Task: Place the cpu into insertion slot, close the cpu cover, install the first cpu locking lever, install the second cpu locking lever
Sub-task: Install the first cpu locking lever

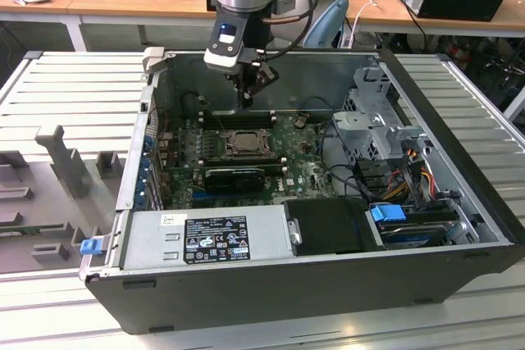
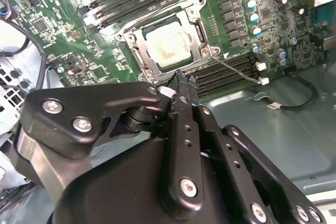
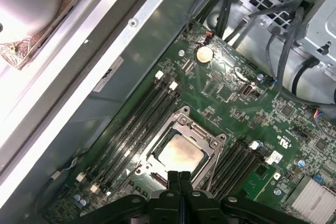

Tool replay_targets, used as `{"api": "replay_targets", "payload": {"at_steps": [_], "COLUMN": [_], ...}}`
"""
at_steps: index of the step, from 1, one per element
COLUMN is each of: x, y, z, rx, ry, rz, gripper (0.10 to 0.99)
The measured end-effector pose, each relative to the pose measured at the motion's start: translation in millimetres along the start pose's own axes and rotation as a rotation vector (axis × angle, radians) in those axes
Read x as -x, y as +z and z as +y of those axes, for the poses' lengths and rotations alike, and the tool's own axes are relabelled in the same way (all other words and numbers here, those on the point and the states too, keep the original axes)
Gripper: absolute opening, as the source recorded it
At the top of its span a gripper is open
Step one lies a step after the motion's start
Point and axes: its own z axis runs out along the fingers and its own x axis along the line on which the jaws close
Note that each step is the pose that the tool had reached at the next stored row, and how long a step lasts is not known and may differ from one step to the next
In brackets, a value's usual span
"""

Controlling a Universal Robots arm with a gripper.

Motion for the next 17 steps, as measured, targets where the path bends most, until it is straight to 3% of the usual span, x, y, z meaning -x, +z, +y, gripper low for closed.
{"api": "replay_targets", "payload": {"at_steps": [17], "x": [0.0], "y": [0.0], "z": [0.0], "rx": [0.000], "ry": [-0.116], "rz": [0.0063], "gripper": [0.106]}}
